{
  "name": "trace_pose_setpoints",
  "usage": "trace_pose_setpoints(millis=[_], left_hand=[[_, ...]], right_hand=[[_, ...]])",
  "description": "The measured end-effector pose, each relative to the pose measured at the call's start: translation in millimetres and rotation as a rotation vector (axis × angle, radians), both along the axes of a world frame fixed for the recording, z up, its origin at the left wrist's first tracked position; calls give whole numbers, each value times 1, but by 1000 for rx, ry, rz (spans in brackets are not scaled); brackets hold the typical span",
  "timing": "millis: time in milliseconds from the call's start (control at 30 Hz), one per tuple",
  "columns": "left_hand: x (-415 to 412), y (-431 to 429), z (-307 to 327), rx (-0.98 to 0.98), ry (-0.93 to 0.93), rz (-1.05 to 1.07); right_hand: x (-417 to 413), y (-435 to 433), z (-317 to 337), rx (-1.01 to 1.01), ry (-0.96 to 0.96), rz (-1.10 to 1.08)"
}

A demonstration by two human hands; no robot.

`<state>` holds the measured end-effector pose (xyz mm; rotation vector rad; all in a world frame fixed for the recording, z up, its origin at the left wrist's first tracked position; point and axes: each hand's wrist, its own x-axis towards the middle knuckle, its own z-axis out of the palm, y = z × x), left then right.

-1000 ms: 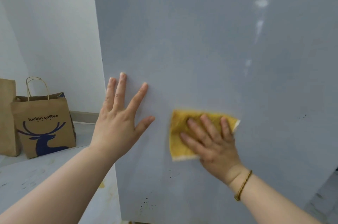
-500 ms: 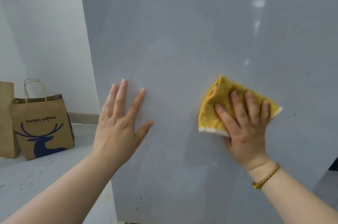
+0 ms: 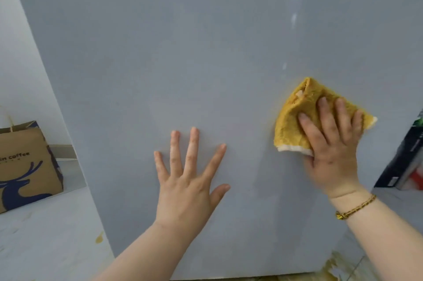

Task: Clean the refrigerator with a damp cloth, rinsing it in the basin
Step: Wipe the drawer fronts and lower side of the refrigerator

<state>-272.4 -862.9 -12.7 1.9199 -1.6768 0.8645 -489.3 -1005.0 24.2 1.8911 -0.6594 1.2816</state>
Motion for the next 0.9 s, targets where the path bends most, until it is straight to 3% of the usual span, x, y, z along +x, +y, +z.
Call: trace_pose_setpoints(millis=[100, 267, 367, 433, 533, 600, 800, 900], left_hand=[[5, -4, -7, -14, -39, -3], [6, -4, -8, -17, -37, -5], [7, -3, -9, -18, -36, -5], [7, -3, -9, -27, -34, -3], [-4, -4, -6, -22, 43, 28], [-17, -3, -5, -37, 42, 24], [-35, -8, -24, -25, -79, -114], [-36, -11, -32, 1, -58, -100]], right_hand=[[15, 9, -43, 99, -118, -15], [-2, 22, -112, -7, 430, -73], [-18, 13, -82, -71, 500, -51], [-20, 4, -48, -12, 290, -22], [-5, 2, -12, 282, -338, 52], [17, 10, -15, 345, -601, 26], [40, 36, -99, 599, -754, 34], [35, 47, -122, 858, -974, 65]])
